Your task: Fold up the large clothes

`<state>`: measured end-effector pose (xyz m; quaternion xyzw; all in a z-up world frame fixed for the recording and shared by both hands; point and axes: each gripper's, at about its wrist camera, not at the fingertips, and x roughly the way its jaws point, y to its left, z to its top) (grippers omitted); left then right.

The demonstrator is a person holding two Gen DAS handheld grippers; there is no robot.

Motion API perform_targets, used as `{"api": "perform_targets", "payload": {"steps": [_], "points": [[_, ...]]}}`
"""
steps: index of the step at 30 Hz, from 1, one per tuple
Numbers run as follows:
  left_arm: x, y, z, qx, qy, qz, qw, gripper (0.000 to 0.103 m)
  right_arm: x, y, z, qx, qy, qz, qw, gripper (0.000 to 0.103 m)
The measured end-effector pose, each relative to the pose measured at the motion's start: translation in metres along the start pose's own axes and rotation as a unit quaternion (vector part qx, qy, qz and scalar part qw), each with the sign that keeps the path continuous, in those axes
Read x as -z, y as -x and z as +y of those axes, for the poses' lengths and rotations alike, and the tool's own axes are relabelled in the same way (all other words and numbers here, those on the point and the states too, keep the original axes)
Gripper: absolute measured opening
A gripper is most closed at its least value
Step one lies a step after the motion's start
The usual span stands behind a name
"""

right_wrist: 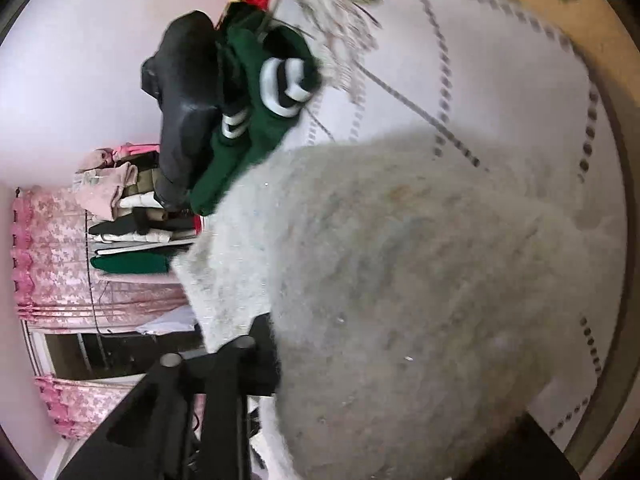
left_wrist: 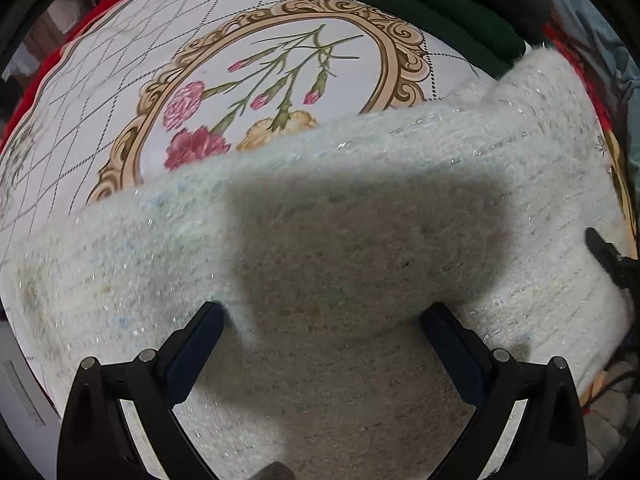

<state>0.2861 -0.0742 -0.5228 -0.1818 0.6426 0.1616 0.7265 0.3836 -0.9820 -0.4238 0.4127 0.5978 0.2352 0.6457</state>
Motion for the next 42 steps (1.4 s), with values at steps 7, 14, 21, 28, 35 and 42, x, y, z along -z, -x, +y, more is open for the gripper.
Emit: {"api": "perform_targets", "payload": {"steps": [7,14,21,28,35,42], "points": [[-0.022,-0.01,-0.052,0.047,-0.077,-0.005,0.9959,0.103,0.027,0.078,0.063,0.039,0.068,-0.056,0.995,0.018],[-0.043,-0.027,-0.094,0.103,-0.115,-0.009,0.988,0.103,0.045,0.115,0.101,0.104,0.141,-0.08,0.981,0.018],[-0.046,-0.021,-0.062,0.131,-0.076,-0.007,0.9885,0.103,0.083,0.096,0.156,0.124,0.222,-0.057,0.965,0.018],[-0.021,0.029,0.029,0.119,0.009,-0.036,0.9921,0.102,0.139,0.046,0.207,0.099,0.288,0.004,0.952,0.018],[0.048,0.08,0.189,0.055,0.171,-0.062,0.9818,0.102,0.238,-0.042,0.22,0.092,0.376,0.119,0.914,0.018],[0.102,0.11,0.266,0.002,0.25,-0.092,0.9639,0.102,0.338,-0.12,0.148,0.162,0.443,0.23,0.851,0.019]]}}
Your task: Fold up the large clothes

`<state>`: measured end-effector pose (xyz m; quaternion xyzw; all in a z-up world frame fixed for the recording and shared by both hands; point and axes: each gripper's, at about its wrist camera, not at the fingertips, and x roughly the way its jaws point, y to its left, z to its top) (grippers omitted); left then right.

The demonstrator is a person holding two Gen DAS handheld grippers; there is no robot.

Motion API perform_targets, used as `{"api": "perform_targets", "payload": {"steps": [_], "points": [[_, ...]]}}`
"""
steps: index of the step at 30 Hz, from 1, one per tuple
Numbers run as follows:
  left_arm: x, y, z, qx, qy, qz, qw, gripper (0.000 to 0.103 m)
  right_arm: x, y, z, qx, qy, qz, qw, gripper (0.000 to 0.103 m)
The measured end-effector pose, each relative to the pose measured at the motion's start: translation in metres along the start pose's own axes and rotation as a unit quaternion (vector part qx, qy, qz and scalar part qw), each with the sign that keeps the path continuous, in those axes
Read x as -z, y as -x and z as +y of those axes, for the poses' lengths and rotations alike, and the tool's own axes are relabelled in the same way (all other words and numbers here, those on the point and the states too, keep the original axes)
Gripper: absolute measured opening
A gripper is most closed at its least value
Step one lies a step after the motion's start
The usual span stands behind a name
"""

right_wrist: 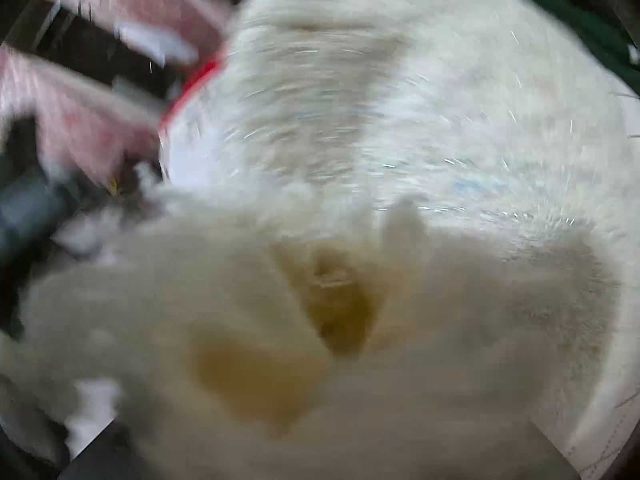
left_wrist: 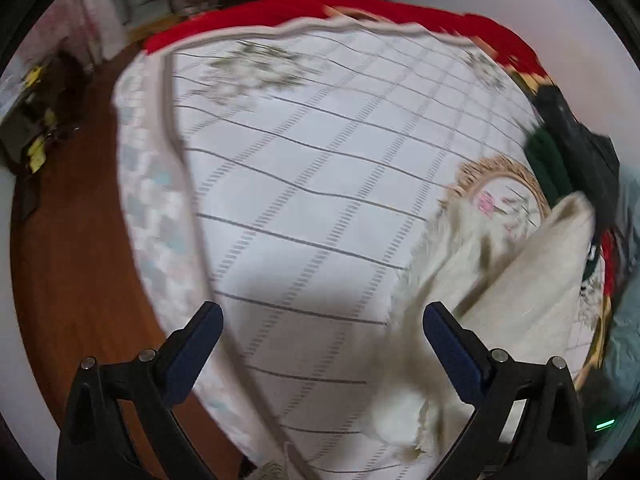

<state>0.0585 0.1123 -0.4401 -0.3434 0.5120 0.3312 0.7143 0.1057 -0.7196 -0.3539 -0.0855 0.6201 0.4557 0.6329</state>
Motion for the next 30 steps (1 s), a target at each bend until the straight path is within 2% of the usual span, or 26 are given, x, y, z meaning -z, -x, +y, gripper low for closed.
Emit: {"api": "perform_targets", "payload": {"steps": [2,4,6,7,9,13,15,18,21,23,25,27,30], "points": [[-0.005,0.002,0.009,0.002,0.006,-0.007,1.0,0.102,0.01,-0.01,0.011,0.024,0.033,0.0,0.999,0.019],[-0.006,0.016,0.008,0.01,0.009,-0.018,0.9997,0.102,0.01,-0.006,0.021,0.037,0.052,0.007,0.998,0.026],[-0.008,0.029,0.01,0.021,0.009,-0.027,0.9994,0.102,0.006,0.004,0.023,0.008,0.038,0.034,0.999,0.041],[-0.01,0.036,0.005,0.031,0.01,-0.032,0.999,0.102,0.004,0.012,0.023,-0.009,0.03,0.042,0.999,0.045],[-0.012,0.047,0.0,0.048,0.007,-0.039,0.998,0.102,0.005,0.033,0.022,-0.047,0.013,0.058,0.997,0.066],[-0.015,0.059,-0.023,0.078,-0.016,-0.049,0.9956,0.102,0.024,0.064,0.006,-0.073,-0.03,0.093,0.993,0.069],[-0.011,0.055,-0.04,0.068,-0.043,-0.051,0.9955,0.102,0.025,0.075,-0.009,-0.08,-0.061,0.102,0.99,0.069],[0.0,0.04,-0.058,0.06,-0.077,-0.042,0.9943,0.102,0.023,0.098,-0.031,-0.069,-0.112,0.09,0.987,0.069],[0.032,0.0,-0.069,-0.018,-0.139,-0.007,0.9901,0.102,0.019,0.123,-0.066,-0.055,-0.166,0.055,0.983,0.069],[0.055,-0.027,-0.061,-0.059,-0.157,0.029,0.9854,0.102,0.012,0.13,-0.079,-0.034,-0.177,0.039,0.983,0.069],[0.078,-0.049,-0.042,-0.066,-0.144,0.064,0.9853,0.103,0.003,0.132,-0.091,-0.011,-0.187,0.032,0.982,0.06],[0.085,-0.057,-0.027,-0.062,-0.122,0.08,0.9873,0.103,-0.01,0.121,-0.09,-0.018,-0.189,0.033,0.981,0.03],[0.081,-0.056,-0.017,-0.051,-0.101,0.084,0.99,0.103,-0.023,0.089,-0.098,-0.008,-0.189,0.074,0.979,0.022]]}}
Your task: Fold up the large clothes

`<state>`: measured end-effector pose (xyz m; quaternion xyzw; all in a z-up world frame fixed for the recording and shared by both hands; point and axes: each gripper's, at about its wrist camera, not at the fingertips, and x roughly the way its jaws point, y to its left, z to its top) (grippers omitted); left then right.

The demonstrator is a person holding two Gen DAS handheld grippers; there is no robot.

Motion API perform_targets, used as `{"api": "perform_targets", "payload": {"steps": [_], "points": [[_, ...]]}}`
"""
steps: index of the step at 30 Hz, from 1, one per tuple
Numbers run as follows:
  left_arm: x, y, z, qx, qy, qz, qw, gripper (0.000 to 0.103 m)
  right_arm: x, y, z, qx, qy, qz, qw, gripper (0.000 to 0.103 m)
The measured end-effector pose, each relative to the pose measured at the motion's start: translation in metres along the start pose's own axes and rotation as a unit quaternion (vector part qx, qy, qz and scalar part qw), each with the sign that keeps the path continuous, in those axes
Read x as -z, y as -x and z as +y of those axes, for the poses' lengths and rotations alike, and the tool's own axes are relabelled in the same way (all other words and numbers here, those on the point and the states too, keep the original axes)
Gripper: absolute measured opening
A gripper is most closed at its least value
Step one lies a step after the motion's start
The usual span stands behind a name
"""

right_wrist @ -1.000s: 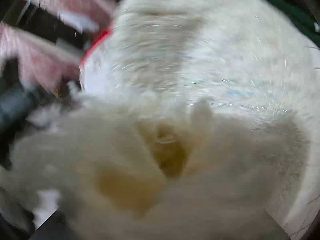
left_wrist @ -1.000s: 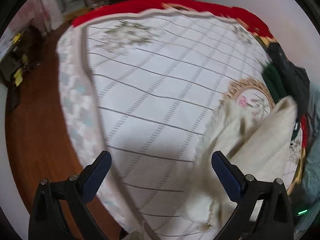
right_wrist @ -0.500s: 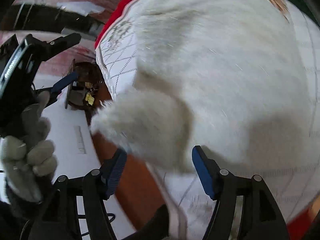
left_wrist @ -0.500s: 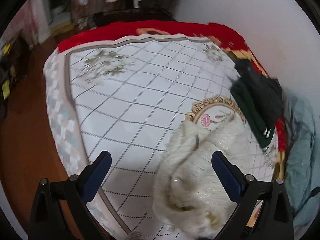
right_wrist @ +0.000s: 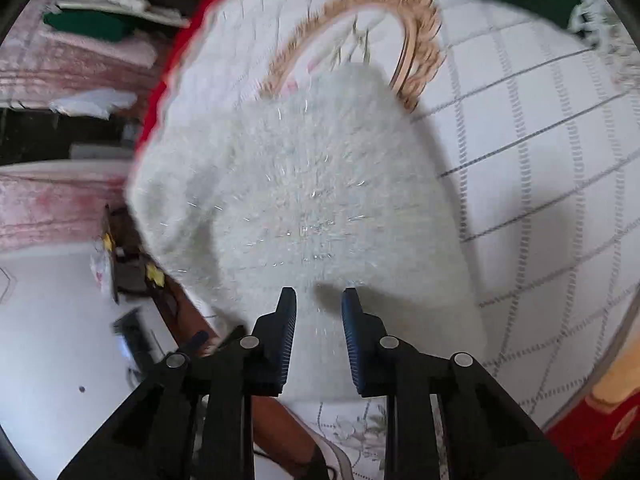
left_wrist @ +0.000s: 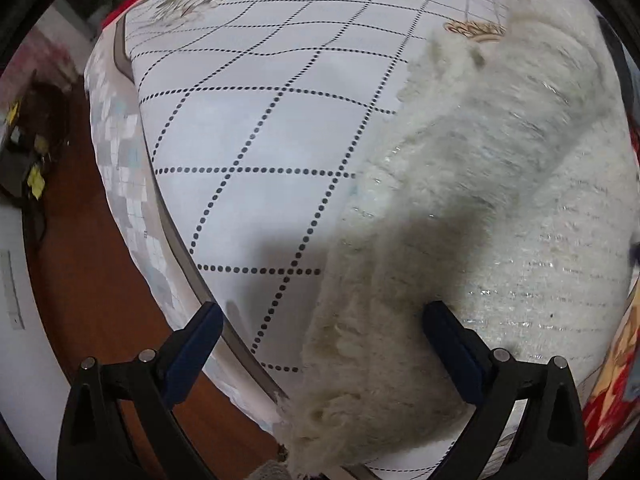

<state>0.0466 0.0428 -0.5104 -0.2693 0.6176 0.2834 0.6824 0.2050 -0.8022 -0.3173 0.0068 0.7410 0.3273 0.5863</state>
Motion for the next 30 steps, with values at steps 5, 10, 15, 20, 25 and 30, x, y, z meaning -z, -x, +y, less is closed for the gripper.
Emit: {"api": "perform_targets", "payload": {"steps": [5,10,15,20,25,30], "points": [[-0.01,0.022,-0.011,-0.037,-0.033,-0.018,0.9986,0.103,-0.023,-0.054,-0.019,0.04,-0.038,0.031,0.998,0.018],[-0.029,0.081,-0.034,-0.056,-0.041,-0.074,0.9949,0.103,-0.026,-0.017,-0.021,0.021,-0.034,0.045,0.998,0.019],[-0.08,0.111,-0.073,-0.022,-0.03,-0.136,0.99,0.103,-0.029,0.04,-0.016,0.008,-0.026,-0.016,0.999,0.021],[-0.12,0.04,-0.082,-0.059,-0.033,-0.09,0.9937,0.103,-0.06,0.014,-0.01,0.021,-0.02,-0.014,0.999,0.021],[-0.12,0.011,-0.065,-0.041,-0.012,-0.069,0.9967,0.103,-0.079,-0.028,0.008,0.072,0.016,-0.005,0.997,0.021],[-0.115,0.025,-0.065,-0.039,-0.008,-0.067,0.9969,0.103,-0.09,-0.019,0.004,0.048,0.027,0.025,0.998,0.021]]}}
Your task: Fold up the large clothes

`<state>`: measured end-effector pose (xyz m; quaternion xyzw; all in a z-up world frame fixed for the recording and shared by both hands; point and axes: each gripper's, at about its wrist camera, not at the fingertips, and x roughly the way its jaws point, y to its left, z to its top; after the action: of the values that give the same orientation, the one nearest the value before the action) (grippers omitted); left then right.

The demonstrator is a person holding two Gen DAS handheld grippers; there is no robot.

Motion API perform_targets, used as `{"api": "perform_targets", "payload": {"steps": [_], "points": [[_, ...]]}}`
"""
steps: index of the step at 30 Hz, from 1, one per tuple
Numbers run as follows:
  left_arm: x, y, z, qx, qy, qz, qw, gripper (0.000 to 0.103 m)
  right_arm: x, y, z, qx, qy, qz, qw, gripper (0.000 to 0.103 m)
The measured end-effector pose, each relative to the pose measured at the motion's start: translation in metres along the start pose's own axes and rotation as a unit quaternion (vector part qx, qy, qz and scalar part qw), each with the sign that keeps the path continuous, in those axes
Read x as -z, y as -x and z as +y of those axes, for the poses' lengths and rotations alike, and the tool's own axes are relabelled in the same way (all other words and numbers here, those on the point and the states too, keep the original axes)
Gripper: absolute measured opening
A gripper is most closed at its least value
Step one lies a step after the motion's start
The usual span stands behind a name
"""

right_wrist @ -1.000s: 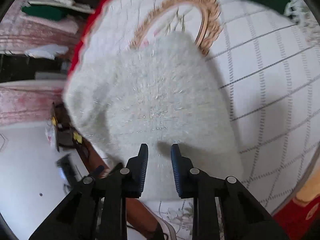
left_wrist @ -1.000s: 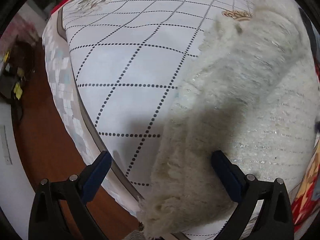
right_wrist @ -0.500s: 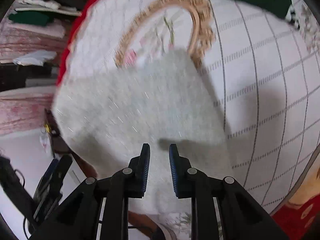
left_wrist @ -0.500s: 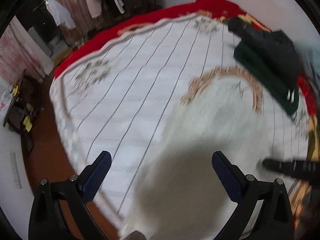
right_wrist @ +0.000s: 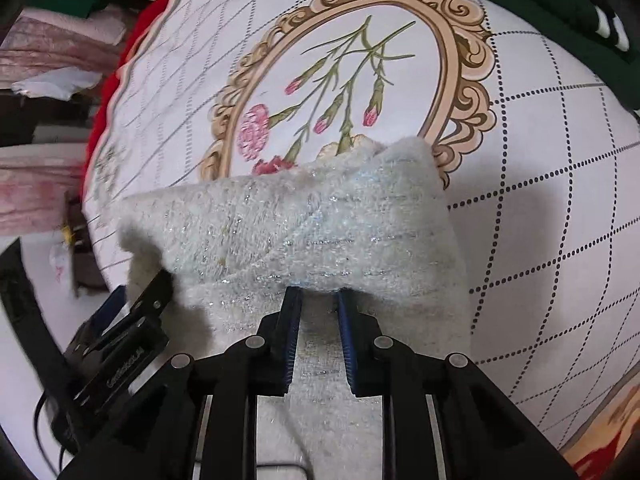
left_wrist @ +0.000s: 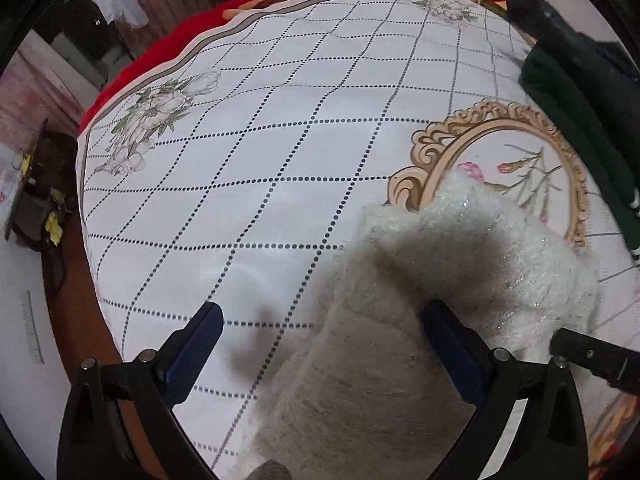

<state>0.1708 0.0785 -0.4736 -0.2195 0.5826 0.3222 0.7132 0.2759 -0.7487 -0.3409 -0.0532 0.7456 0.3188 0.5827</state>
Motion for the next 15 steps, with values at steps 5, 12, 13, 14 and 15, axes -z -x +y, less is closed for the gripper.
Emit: {"api": "perform_targets", "payload": {"steps": [5,12,13,14,15], "points": [[0.02,0.042,0.013,0.029,-0.011,-0.023,0.9992,0.103,0.02,0.042,-0.034,-0.054,0.012,-0.03,0.998,0.087],[0.053,0.003,0.025,-0.011,-0.028,0.024,0.9993,0.103,0.034,-0.012,-0.108,-0.16,-0.014,0.015,0.987,0.09],[0.057,-0.004,0.03,0.002,-0.017,0.031,0.9994,0.103,0.033,-0.027,-0.111,-0.195,-0.02,0.025,0.98,0.09],[0.059,-0.01,0.034,0.014,-0.008,0.037,0.9992,0.103,0.031,-0.04,-0.112,-0.238,-0.024,0.029,0.971,0.09],[0.061,-0.015,0.038,0.027,0.001,0.041,0.9988,0.103,0.029,-0.049,-0.11,-0.266,-0.023,0.032,0.963,0.089]]}}
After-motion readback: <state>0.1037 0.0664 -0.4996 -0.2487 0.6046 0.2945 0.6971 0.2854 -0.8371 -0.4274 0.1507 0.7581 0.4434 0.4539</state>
